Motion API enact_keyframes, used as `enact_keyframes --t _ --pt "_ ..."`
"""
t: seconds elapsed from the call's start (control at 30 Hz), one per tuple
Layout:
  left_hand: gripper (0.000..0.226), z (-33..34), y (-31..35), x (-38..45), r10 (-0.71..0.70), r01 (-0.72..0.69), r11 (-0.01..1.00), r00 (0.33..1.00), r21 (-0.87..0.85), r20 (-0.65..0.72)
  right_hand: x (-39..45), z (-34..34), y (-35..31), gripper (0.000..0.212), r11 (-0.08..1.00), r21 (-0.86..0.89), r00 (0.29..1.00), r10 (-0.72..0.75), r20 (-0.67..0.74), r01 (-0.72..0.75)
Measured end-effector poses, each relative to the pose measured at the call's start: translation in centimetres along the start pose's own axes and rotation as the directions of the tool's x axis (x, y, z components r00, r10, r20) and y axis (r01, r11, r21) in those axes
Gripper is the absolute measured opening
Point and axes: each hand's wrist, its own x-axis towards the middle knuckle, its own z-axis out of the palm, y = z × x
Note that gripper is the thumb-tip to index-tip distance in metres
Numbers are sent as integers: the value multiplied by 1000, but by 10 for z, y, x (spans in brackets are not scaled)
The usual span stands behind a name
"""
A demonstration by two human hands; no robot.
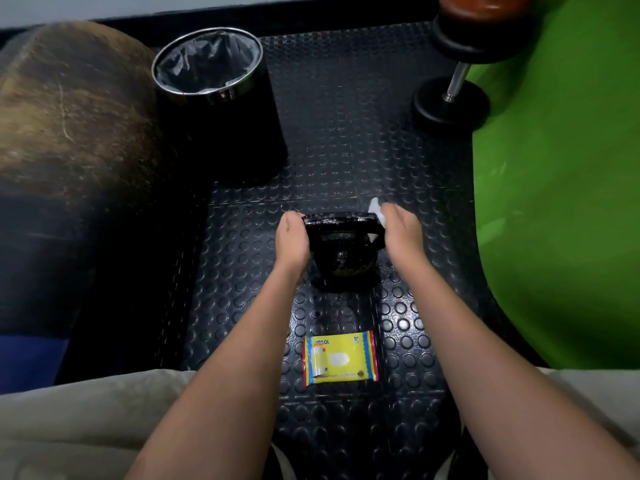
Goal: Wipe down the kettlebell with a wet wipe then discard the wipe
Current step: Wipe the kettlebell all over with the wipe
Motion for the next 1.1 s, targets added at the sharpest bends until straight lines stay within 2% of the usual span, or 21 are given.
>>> enact_keyframes --t 0.1,0.27,0.33,0.4,0.5,0.57,0.63,0.73,0.9,1.1 --pt "29 1 0 -1 8 -8 1000 1000 9 -7 0 2 7 26 956 231 980 195 -40 -181" --pt "29 1 -2 0 -25 25 1000 1000 -19 -13 -2 9 19 41 840 401 925 378 50 -365" --pt "30 1 -3 1 -36 36 999 999 -22 -18 -4 15 20 47 846 395 917 399 -23 -358" --pt "30 0 -2 1 -48 47 999 999 -27 -24 -7 23 18 51 913 312 930 327 -169 -264" --pt "30 0 -1 1 -59 58 998 998 -34 -30 -18 32 19 56 999 46 940 41 -339 -27" --pt "28 1 1 0 -58 57 998 997 -36 -42 -21 37 27 59 983 -135 907 -168 -387 124" --pt "27 2 1 0 -56 54 998 997 -36 -50 -19 41 33 53 943 -257 865 -303 -401 211" --pt "26 2 0 2 -58 55 997 997 -49 -59 -25 48 34 46 857 -426 833 -445 -329 289" --pt "27 1 -2 3 -64 59 996 996 -65 -67 -27 55 25 50 669 -644 810 -572 -128 370" --pt "26 0 -4 2 -32 26 997 997 -74 -69 -27 75 11 45 342 -765 705 -681 198 546"
